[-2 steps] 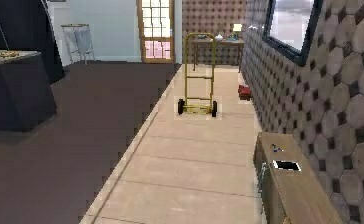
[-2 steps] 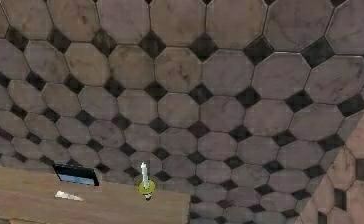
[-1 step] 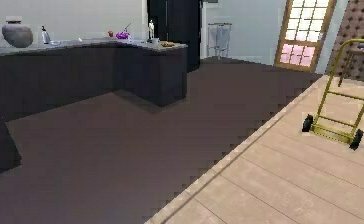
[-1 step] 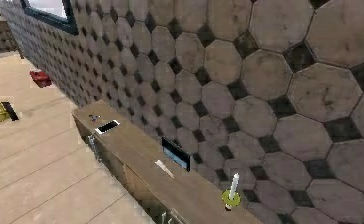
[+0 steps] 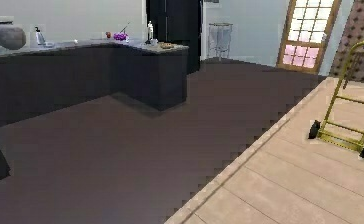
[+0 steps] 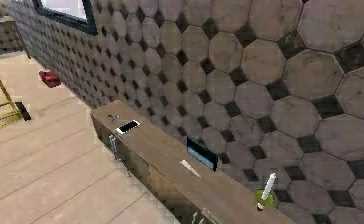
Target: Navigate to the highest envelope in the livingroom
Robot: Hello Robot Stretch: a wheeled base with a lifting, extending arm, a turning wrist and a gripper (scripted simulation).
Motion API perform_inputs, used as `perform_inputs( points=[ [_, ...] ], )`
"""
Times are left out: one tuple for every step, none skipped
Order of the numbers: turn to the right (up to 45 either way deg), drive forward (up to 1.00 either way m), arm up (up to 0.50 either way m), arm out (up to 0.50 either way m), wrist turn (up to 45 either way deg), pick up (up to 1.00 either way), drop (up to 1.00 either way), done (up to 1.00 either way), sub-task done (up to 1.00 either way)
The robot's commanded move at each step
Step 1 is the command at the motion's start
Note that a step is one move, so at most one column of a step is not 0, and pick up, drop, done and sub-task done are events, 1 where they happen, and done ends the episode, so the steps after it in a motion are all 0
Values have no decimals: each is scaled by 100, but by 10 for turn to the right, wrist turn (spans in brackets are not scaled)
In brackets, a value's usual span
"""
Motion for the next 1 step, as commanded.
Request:
perform_inputs(
  points=[
    [240, 0, 0, 0, 0, 0, 0, 0, 0]
  ],
)
